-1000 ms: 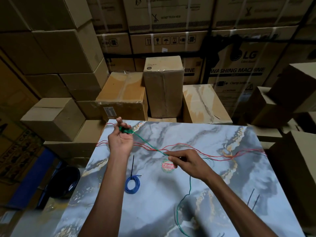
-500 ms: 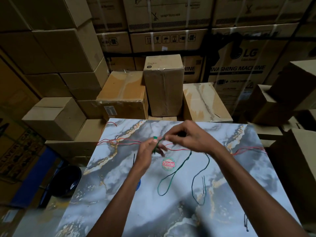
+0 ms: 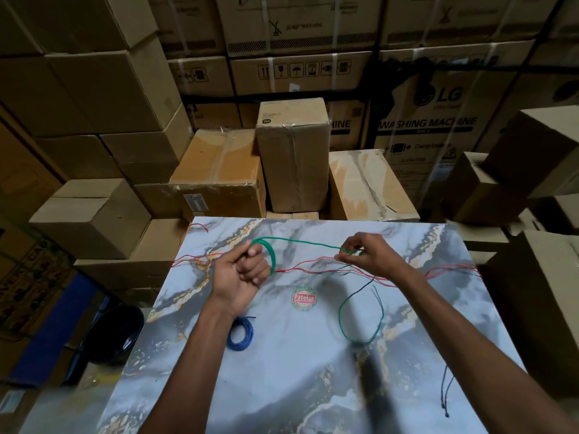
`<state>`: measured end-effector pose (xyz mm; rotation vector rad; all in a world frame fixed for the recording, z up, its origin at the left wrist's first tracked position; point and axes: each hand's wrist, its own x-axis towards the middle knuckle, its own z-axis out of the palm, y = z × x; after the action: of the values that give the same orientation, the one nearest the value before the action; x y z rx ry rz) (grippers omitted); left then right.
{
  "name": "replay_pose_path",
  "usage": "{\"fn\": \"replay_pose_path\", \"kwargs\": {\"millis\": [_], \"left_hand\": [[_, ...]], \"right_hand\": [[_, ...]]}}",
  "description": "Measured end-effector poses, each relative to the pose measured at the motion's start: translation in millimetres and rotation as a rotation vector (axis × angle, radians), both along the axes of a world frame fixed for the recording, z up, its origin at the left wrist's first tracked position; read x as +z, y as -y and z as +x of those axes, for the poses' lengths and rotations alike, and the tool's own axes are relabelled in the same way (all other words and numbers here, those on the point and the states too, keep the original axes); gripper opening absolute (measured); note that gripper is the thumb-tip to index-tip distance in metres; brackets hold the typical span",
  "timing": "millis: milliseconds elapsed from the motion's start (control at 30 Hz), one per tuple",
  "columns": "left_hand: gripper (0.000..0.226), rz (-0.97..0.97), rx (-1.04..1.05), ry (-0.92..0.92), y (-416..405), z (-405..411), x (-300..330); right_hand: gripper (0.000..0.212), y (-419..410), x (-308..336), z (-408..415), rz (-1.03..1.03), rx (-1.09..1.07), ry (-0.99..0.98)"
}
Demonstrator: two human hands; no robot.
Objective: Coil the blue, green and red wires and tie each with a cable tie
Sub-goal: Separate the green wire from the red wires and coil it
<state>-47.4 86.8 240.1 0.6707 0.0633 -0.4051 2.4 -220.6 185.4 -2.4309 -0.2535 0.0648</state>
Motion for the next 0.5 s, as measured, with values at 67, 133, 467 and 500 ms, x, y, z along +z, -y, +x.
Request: {"fn": "replay_pose_path", "kwargs": {"millis": [67, 133, 467, 500], "left_hand": [[0.035, 0.075, 0.004, 0.01, -2.1, 3.8, -4.1], [0.037, 0.187, 0.022, 0.016, -2.4, 6.5, -10.4], [0.047, 0.274, 0.278, -0.212, -46.7, 11.8, -49.5], [0.048, 0.278, 0.296, -0.241, -48.3, 10.3, -55.9]], "right_hand": [[0.038, 1.5, -7.5, -4.4, 0.077, -0.022, -0.048], [0.045, -2.6, -5.7, -12.3, 0.156, 0.0, -0.086], [0.032, 21.0, -21.3, -8.9, 0.798, -0.428, -0.393], [0.031, 21.6, -25.7, -7.4, 0.827, -0.496, -0.389]]}}
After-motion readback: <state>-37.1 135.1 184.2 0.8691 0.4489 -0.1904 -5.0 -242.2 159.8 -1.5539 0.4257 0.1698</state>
